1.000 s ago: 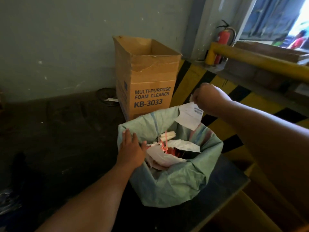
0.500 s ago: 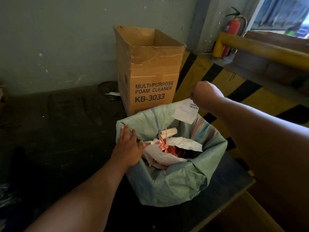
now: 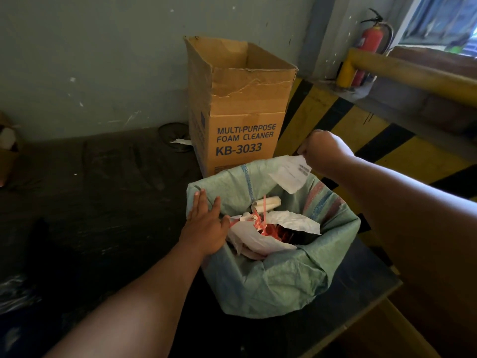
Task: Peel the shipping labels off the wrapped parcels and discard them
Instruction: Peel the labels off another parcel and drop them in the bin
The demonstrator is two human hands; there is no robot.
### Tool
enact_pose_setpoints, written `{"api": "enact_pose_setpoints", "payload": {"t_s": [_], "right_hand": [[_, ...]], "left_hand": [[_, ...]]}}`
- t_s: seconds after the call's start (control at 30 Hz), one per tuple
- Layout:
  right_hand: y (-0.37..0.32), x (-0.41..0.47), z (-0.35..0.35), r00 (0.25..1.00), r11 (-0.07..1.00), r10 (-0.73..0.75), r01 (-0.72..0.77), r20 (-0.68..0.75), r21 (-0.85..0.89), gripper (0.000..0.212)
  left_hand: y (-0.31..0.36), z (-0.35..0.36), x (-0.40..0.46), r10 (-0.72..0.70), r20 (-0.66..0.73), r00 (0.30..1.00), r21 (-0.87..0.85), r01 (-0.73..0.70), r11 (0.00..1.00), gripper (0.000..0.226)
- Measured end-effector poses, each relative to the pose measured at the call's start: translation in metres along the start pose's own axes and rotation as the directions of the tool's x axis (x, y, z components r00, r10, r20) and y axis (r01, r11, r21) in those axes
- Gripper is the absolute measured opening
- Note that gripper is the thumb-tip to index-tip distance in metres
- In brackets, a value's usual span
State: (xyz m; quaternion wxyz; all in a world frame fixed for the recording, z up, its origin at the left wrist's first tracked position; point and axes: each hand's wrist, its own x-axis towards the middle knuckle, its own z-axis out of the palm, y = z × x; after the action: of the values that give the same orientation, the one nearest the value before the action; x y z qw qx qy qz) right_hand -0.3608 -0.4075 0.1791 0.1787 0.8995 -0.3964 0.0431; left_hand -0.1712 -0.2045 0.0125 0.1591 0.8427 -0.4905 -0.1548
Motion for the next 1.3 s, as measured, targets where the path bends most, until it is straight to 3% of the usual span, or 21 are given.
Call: {"api": "enact_pose_setpoints", "payload": {"t_s": [0.23,0.33,0.57,0.73,0.8,0.9,1.0,1.13,1.3], "right_hand": [[-0.002,-0.003,-0.007,0.997,1.000,0.002,-0.004,0.079,0.029,0.024],[-0.003,-0.003,-0.010,0.999,0.999,-0.029,0.027,0.045,0.042,0.025],[-0.003,-0.007,-0.017,0.996,0.974,0.029,-0.047,0.084,0.223,0.035],[-0.015,-0.012,-0.025,0.989,0.993,-0.046,0.030,0.143,0.112,0.036],[-0.029,-0.010,-0.029,0.989,0.986,-0.062,0.039,0.134,0.164,0.027],[-0.073,-0.004,-0.041,0.973,0.957,-0.173,0.130,0.152,0.260,0.029],[-0.135,0.006,-0.049,0.921,0.923,-0.331,0.270,0.207,0.275,0.033],[-0.233,0.016,-0.055,0.869,0.843,-0.454,0.347,0.196,0.410,0.042],[-0.355,0.013,-0.072,0.776,0.731,-0.611,0.478,0.157,0.487,0.049]], "left_hand": [[0.002,-0.004,-0.004,-0.001,0.020,1.000,-0.010,0.001,1.000,0.070],[0.001,-0.004,-0.004,0.007,0.015,1.000,-0.015,-0.007,1.000,0.071],[0.000,-0.004,-0.007,0.026,0.006,1.000,-0.023,-0.026,0.999,0.072],[0.004,-0.014,-0.006,-0.003,0.076,0.997,0.005,0.003,1.000,0.082],[0.005,-0.024,-0.006,0.012,0.095,0.995,-0.022,-0.010,1.000,0.082],[-0.005,-0.046,-0.014,0.085,0.030,0.996,-0.064,-0.083,0.994,0.072],[-0.039,-0.079,-0.032,0.098,-0.038,0.994,0.023,-0.097,0.995,0.068],[-0.126,-0.133,-0.064,-0.062,-0.123,0.990,0.141,0.080,0.987,0.064],[-0.251,-0.192,-0.119,-0.278,-0.219,0.935,0.181,0.319,0.930,0.059]]}}
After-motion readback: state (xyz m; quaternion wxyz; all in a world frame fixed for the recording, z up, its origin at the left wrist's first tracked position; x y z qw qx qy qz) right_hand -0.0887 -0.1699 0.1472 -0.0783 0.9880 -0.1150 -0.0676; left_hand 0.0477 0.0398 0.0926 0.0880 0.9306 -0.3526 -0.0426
